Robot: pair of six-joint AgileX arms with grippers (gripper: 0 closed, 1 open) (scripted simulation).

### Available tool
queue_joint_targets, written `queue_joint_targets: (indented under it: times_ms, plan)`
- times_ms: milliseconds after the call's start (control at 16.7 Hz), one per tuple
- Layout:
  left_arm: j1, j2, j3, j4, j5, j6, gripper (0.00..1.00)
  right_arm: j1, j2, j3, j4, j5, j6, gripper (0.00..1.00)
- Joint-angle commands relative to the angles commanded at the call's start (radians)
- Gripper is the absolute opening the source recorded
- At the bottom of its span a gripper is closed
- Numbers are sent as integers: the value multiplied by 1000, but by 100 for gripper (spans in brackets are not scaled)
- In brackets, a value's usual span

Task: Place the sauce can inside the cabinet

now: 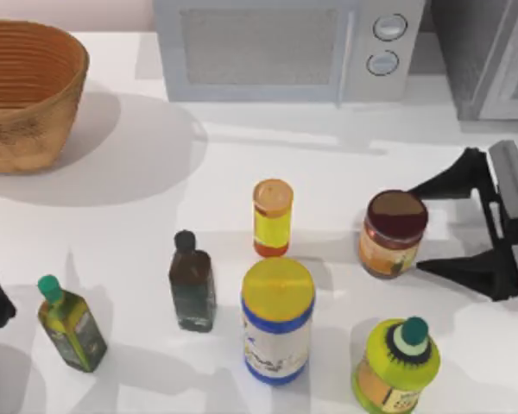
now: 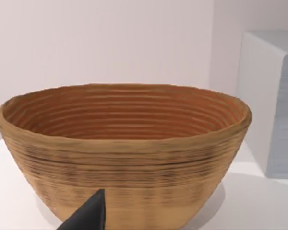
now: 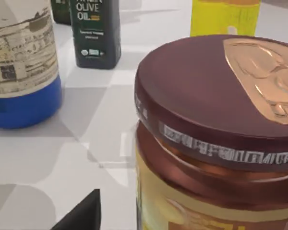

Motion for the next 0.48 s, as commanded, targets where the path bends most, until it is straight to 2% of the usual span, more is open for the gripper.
queue_joint_targets:
  times_ms: [480]
  plan:
    - [0, 0, 0, 0, 0, 0, 100, 67, -29, -84, 389, 7, 346, 100]
